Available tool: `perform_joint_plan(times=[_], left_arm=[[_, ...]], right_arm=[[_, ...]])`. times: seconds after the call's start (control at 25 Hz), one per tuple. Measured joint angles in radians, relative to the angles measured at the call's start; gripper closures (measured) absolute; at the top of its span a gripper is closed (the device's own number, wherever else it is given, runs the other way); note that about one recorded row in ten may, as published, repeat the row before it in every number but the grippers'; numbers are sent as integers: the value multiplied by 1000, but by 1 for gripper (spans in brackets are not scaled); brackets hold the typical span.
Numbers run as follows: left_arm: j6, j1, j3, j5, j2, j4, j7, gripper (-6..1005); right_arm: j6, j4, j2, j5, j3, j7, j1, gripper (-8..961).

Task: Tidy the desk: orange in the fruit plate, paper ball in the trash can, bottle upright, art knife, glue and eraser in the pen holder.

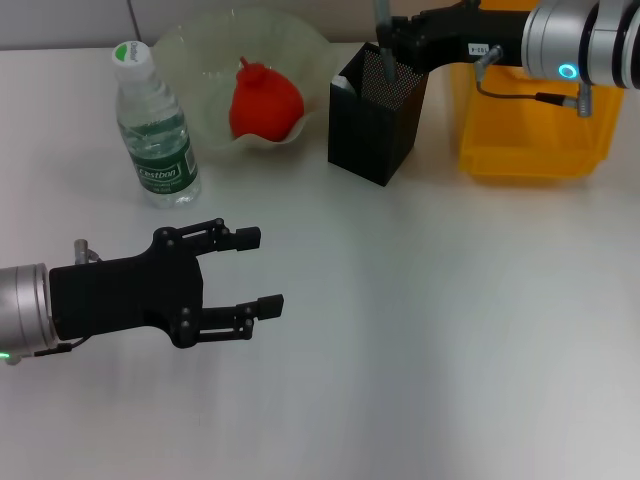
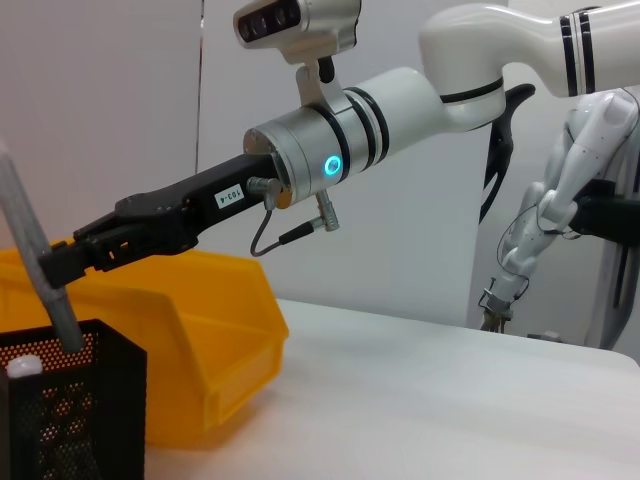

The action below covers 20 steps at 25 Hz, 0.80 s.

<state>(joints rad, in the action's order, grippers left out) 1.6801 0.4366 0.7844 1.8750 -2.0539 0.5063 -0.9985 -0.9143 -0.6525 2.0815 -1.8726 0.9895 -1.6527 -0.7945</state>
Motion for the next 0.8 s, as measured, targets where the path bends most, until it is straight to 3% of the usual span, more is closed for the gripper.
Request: perform_joint_plan(times=[0.52, 0.8], left_arm=[[3, -2, -2, -1, 5, 0, 0, 197], [3, -1, -2, -1, 5, 0, 0, 197]], right_arm=[[-2, 12, 0, 3, 0, -11, -2, 770], [1, 17, 0, 34, -1, -19, 3, 458]])
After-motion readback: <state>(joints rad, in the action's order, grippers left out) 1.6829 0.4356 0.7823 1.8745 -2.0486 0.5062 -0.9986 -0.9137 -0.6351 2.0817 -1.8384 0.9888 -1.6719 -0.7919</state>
